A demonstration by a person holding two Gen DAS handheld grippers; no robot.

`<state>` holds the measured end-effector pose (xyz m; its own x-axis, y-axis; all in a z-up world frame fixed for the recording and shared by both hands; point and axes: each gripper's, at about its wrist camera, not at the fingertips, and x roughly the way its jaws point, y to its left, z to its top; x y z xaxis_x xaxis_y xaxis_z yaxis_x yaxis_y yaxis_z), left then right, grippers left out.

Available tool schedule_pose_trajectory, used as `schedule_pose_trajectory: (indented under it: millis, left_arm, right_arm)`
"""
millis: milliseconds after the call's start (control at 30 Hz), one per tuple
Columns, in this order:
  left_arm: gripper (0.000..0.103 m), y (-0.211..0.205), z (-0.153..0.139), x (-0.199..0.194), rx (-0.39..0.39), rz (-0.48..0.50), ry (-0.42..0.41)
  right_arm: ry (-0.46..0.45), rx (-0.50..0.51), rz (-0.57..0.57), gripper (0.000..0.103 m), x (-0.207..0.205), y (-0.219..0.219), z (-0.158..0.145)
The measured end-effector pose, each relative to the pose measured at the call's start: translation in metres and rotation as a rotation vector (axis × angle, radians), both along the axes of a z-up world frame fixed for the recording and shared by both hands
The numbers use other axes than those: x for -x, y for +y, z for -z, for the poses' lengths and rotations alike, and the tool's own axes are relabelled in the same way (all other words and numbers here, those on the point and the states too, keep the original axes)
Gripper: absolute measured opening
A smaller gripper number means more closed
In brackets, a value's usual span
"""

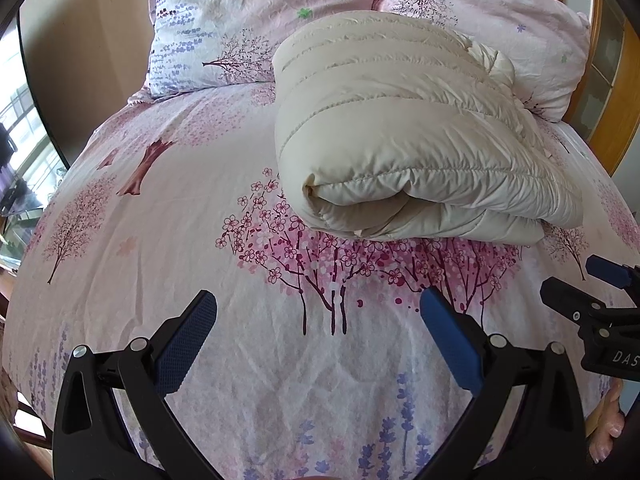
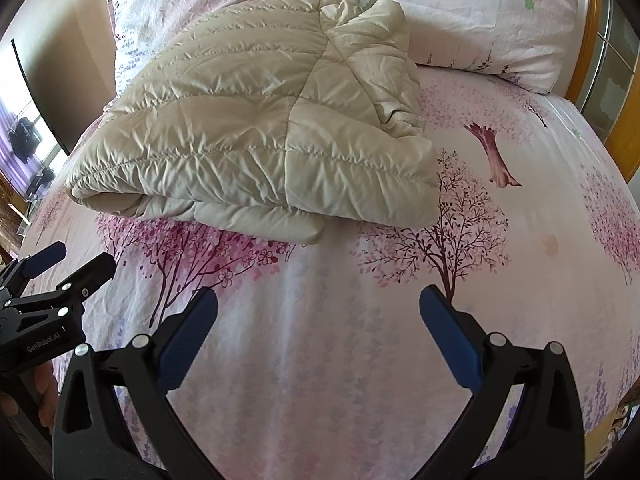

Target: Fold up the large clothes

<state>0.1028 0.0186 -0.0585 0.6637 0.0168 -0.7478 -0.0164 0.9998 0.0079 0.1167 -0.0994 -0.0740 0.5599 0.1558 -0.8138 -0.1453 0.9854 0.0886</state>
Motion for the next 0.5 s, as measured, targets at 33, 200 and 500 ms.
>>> schedule_pose_trajectory:
  millis: [33, 200, 500]
  left_arm:
    - [0.102, 0.0000, 0.0001, 0.0001, 0.000, 0.000, 0.000]
    - [0.102, -0.0008, -0.0002, 0.0001, -0.004, 0.004, 0.002]
    - [0.102, -0.0015, 0.0000, -0.0016, -0.001, 0.011, 0.006]
  right_arm:
    - [0.001, -0.002, 0.000, 0.101, -0.0006, -0.0008, 0.0003]
    - [0.007, -0.009, 0.001, 0.101, -0.0016, -0.0007, 0.0015]
    - [0.010, -0.016, -0.007, 0.101, -0.0017, 0.0002, 0.0033]
